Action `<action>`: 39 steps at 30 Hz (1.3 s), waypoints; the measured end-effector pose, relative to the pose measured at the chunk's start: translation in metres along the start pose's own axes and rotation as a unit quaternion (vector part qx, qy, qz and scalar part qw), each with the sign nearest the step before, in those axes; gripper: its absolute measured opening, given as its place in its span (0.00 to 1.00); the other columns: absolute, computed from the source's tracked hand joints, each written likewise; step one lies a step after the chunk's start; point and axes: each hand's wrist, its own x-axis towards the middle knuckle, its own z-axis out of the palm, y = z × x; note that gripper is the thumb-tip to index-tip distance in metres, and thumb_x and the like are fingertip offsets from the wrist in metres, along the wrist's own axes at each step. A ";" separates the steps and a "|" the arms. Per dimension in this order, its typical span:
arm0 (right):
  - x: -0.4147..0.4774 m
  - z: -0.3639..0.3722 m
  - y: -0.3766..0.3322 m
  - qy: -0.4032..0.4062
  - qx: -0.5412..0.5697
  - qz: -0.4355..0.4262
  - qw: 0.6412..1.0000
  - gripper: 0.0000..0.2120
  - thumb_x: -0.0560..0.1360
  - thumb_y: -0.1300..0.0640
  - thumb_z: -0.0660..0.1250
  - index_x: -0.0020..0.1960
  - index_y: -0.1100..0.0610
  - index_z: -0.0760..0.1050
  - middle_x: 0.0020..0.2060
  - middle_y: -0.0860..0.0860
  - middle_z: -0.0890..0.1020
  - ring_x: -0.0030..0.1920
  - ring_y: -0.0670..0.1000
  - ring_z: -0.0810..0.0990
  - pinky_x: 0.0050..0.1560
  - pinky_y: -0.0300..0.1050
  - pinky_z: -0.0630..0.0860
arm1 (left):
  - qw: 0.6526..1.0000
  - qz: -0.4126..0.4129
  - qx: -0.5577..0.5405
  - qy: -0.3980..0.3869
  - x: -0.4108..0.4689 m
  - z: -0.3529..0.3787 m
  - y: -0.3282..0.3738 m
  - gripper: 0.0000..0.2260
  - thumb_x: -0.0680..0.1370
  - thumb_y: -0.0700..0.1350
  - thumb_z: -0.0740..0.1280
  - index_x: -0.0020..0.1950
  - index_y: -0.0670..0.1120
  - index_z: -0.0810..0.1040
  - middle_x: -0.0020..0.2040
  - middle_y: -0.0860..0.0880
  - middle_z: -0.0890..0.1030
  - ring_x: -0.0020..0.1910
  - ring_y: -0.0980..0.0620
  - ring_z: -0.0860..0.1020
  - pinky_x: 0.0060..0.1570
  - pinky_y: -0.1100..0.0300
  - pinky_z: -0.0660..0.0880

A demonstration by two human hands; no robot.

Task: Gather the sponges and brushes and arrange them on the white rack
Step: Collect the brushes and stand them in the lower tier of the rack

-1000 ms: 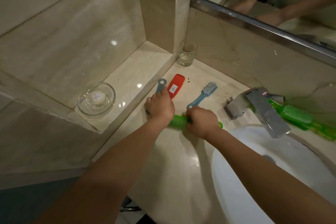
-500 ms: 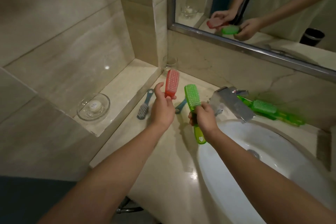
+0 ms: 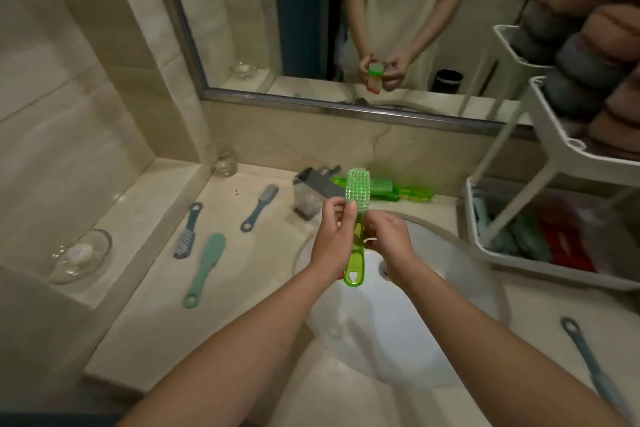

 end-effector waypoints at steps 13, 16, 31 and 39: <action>-0.045 -0.175 0.013 0.099 -0.060 0.005 0.993 0.14 0.74 0.60 0.67 0.30 0.57 0.73 0.23 0.49 0.75 0.24 0.46 0.76 0.26 0.39 0.75 | 0.984 -0.118 0.094 -0.092 -0.062 0.159 0.001 0.15 0.82 0.58 0.52 0.56 0.49 0.67 0.48 0.49 0.77 0.50 0.48 0.78 0.54 0.48 0.76; -0.052 -0.211 0.017 0.113 -0.079 0.008 0.990 0.09 0.72 0.61 0.67 0.34 0.59 0.74 0.25 0.49 0.77 0.26 0.48 0.77 0.29 0.41 0.75 | 0.983 -0.117 0.100 -0.103 -0.077 0.191 0.000 0.14 0.82 0.58 0.52 0.53 0.50 0.67 0.42 0.53 0.76 0.42 0.55 0.76 0.40 0.57 0.71; -0.055 -0.337 0.015 0.165 -0.093 -0.043 0.981 0.09 0.72 0.67 0.70 0.51 0.62 0.75 0.45 0.56 0.81 0.42 0.52 0.80 0.43 0.46 0.79 | 0.977 -0.185 -0.010 -0.103 -0.090 0.326 0.023 0.20 0.83 0.54 0.54 0.64 0.41 0.72 0.58 0.41 0.78 0.56 0.44 0.77 0.56 0.52 0.73; -0.027 -0.377 -0.010 0.202 -0.125 -0.017 0.971 0.16 0.68 0.66 0.72 0.53 0.58 0.73 0.44 0.55 0.82 0.40 0.54 0.82 0.41 0.50 0.81 | 0.972 -0.176 -0.003 -0.157 -0.062 0.366 0.041 0.19 0.83 0.52 0.51 0.52 0.43 0.79 0.50 0.40 0.82 0.50 0.42 0.80 0.53 0.52 0.76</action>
